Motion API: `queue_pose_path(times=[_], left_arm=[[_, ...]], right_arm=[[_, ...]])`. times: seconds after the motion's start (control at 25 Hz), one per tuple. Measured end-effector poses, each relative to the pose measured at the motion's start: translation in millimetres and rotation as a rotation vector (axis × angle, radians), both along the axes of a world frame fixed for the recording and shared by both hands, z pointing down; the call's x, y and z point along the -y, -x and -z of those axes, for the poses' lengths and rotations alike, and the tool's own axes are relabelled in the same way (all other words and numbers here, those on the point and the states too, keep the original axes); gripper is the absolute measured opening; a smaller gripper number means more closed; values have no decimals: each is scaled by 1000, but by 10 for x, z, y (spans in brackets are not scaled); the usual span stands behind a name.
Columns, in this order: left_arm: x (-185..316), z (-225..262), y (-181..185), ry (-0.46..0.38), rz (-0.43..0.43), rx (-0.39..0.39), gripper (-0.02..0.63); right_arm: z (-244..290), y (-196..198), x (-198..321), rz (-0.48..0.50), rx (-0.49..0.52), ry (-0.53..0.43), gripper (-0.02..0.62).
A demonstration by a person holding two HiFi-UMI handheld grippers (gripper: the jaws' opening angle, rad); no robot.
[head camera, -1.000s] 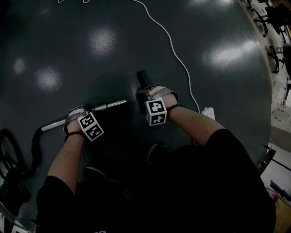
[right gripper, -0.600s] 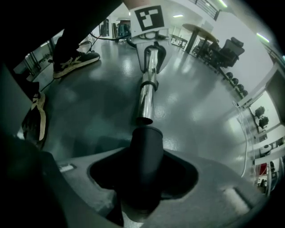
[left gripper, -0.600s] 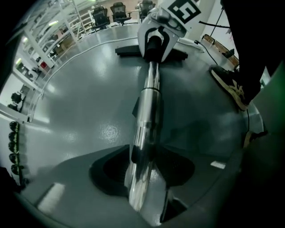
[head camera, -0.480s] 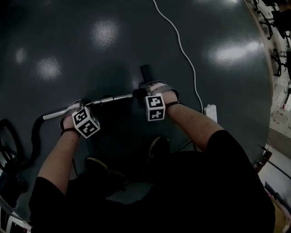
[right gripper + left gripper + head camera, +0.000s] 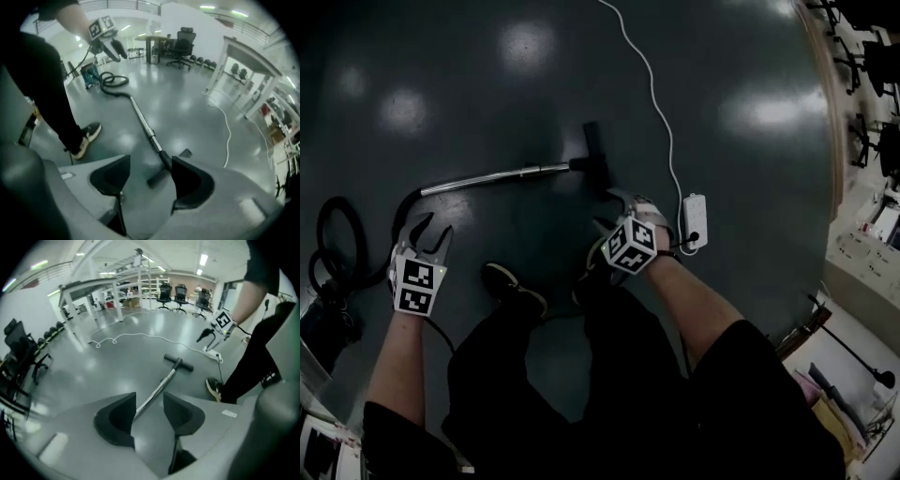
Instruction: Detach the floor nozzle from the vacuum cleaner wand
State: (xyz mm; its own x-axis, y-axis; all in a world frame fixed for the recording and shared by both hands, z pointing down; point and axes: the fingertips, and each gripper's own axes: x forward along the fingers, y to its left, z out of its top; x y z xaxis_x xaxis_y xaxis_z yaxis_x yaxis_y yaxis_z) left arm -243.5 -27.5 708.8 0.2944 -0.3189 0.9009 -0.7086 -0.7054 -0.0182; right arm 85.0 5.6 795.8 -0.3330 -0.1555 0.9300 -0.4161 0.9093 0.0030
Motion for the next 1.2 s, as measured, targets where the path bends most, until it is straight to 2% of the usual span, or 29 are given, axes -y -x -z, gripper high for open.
queue_pose_path(times=[0.08,0.28,0.36,0.4,0.44,0.52,0.64,0.76,0.84,0.96,1.2], left_arm=[[-89,732,-5,-51,115,-45,187],[-373,2576,-354,-160,353,-191,187],[-492,3248,-514,-204,427,-259,189],[-519,3549,-579,-236,453,-293,189],[-540,3817,-633,-270,469,-327,189],[-621,4263,-728,-329,455,-379,187],[-751,4842,-819,-401,361,-420,183],[-841,5300,-819,-479,283,-457,179],[-987,5479,-832,-505,255,-502,179],[-1221,5727,-909,-529,221,-562,179],[-1527,6417,-1347,-617,186,-646,179]], right_arm=[[764,-117,-157,-147,73,19,275],[2457,-506,-438,-677,301,158,275],[3001,-553,-547,-831,400,219,275],[3255,-545,-557,-873,447,233,275],[3500,-517,-555,-890,487,235,275],[3999,-410,-588,-862,545,214,275],[4805,-175,-677,-786,621,137,275],[5471,51,-793,-784,707,53,267],[5759,175,-956,-782,758,17,265],[6114,333,-1126,-722,819,-18,265],[6737,278,-1193,-664,980,-39,245]])
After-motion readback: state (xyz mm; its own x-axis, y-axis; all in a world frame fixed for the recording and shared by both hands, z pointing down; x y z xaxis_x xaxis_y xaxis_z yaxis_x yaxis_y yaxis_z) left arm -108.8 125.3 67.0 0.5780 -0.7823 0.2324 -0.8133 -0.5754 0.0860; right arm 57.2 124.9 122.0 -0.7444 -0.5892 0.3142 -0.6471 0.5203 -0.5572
